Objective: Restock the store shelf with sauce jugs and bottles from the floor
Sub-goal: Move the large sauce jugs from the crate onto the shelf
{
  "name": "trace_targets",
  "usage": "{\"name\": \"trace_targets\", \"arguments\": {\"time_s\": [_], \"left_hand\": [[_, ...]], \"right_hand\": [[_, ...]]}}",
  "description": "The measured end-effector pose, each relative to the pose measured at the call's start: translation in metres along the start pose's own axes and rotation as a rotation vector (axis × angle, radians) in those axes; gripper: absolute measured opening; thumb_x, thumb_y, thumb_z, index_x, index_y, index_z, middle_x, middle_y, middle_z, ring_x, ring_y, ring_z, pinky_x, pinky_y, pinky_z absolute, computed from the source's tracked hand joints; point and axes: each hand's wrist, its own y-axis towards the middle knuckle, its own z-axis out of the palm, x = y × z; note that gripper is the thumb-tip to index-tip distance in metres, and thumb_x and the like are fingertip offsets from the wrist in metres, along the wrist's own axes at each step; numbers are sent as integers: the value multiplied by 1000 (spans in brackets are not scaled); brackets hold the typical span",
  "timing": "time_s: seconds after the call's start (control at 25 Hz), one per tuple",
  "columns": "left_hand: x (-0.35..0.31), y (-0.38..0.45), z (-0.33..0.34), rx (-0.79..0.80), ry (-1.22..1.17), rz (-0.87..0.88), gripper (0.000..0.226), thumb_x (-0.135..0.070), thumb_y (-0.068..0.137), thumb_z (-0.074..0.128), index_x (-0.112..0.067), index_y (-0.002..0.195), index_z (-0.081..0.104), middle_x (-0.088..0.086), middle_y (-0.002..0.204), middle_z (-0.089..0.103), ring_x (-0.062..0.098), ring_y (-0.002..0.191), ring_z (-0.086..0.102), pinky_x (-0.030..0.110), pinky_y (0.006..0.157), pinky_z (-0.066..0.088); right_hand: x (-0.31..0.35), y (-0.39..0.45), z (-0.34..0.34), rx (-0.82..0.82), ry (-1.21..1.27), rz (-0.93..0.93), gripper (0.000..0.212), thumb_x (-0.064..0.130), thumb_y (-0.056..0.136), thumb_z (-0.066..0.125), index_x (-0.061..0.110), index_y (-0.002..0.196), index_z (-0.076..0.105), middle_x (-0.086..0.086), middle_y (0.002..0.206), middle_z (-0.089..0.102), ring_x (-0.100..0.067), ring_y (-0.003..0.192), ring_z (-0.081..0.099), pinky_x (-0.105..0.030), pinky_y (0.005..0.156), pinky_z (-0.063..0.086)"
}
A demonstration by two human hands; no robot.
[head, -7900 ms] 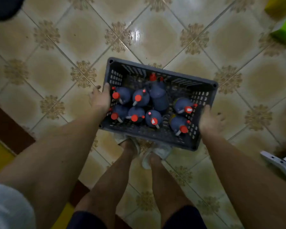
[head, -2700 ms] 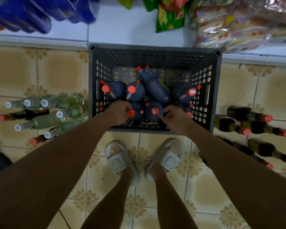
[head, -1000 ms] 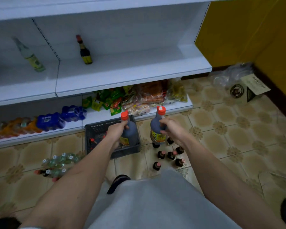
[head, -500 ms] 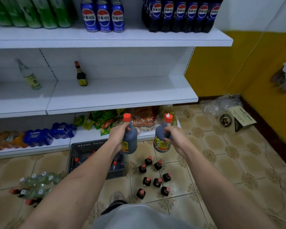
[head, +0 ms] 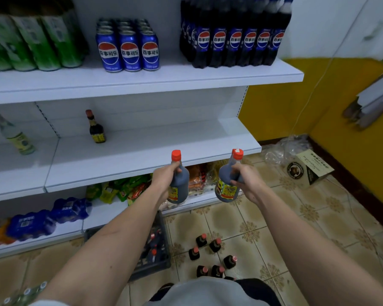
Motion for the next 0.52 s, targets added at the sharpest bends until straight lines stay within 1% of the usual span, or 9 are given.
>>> {"name": "trace_targets", "arguments": {"time_s": [0.08, 0.2, 0.32, 0.4, 0.52], "left_hand": [[-15, 13, 4, -10, -7, 13, 39, -40, 84, 72, -4, 97, 71, 4, 99, 65, 19, 91, 56, 45, 90, 47], [-32, 33, 13, -17, -8, 43, 31, -39, 82, 73, -8, 85, 71, 5, 93, 64, 22, 92, 55, 44, 86, 47], [-45, 53, 29, -24, -1, 48, 29, -37, 84, 72, -7, 86, 70, 3, 94, 62, 20, 90, 54, 46, 90, 47], [-51, 68, 45, -39, -14, 50, 28, -36, 85, 72, -8, 85, 70, 4, 97, 62, 19, 90, 54, 45, 91, 47], [-55, 101, 81, -80, -54, 64, 29, -34, 85, 73, -6, 90, 70, 6, 97, 63, 19, 88, 55, 42, 87, 47]], "right_hand": [[13, 10, 4, 5, 23, -4, 20, 16, 93, 59, 4, 109, 58, -13, 108, 55, -22, 97, 57, -39, 90, 57], [27, 33, 9, 13, 57, 17, 13, 15, 92, 58, 6, 102, 57, -13, 104, 55, -23, 100, 54, -43, 95, 55], [37, 65, 10, 22, 37, 42, 12, 16, 90, 58, 8, 99, 57, -13, 104, 55, -24, 99, 54, -44, 95, 55], [46, 91, 5, 29, 17, 51, 13, 17, 90, 57, 8, 99, 57, -12, 99, 56, -24, 96, 55, -43, 94, 54], [61, 146, -8, 44, -10, 53, 9, 17, 92, 58, 8, 92, 57, -10, 86, 53, -22, 85, 53, -43, 91, 55]]}}
